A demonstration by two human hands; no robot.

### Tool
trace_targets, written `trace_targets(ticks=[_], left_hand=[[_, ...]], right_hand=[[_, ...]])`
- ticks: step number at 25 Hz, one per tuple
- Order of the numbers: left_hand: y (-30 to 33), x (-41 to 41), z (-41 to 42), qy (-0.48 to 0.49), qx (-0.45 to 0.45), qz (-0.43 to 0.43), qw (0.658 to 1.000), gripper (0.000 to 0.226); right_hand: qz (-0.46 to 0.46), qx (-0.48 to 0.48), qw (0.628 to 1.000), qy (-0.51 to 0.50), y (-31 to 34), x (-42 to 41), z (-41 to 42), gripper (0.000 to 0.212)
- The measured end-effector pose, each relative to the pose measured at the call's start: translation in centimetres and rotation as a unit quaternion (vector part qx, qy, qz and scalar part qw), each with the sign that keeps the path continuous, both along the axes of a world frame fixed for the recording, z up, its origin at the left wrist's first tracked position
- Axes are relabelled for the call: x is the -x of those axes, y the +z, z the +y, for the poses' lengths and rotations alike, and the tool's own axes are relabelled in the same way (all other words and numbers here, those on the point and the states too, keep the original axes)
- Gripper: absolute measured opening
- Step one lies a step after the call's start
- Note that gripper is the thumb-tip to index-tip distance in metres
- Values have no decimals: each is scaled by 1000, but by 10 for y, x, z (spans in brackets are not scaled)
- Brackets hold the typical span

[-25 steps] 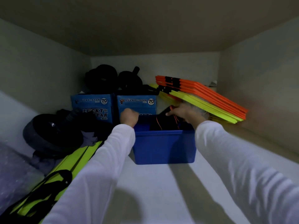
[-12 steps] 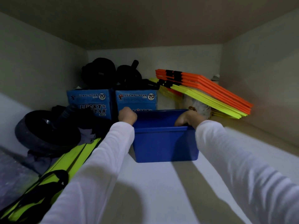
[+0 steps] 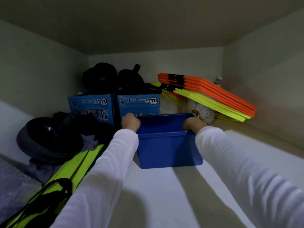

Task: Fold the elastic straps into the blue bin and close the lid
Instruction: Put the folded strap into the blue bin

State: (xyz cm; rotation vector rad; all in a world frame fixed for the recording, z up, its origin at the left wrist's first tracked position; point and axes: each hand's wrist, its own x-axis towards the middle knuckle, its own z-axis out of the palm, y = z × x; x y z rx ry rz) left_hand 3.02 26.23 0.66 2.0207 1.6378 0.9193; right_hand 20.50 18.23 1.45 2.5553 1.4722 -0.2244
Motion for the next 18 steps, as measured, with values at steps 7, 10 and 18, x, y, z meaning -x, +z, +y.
trace_targets(ticks=[7, 10, 18], left_hand=[[1, 2, -2, 1, 15, -8, 1000, 30], [4, 2, -4, 0, 23, -25, 999, 31], [18, 12, -59, -47, -92, -146, 984, 21]], right_hand=[[6, 11, 1000, 14, -1, -1, 2, 45], [11, -20, 1000, 20, 1, 0, -6, 41], [70, -306, 949, 32, 13, 16, -54, 19]])
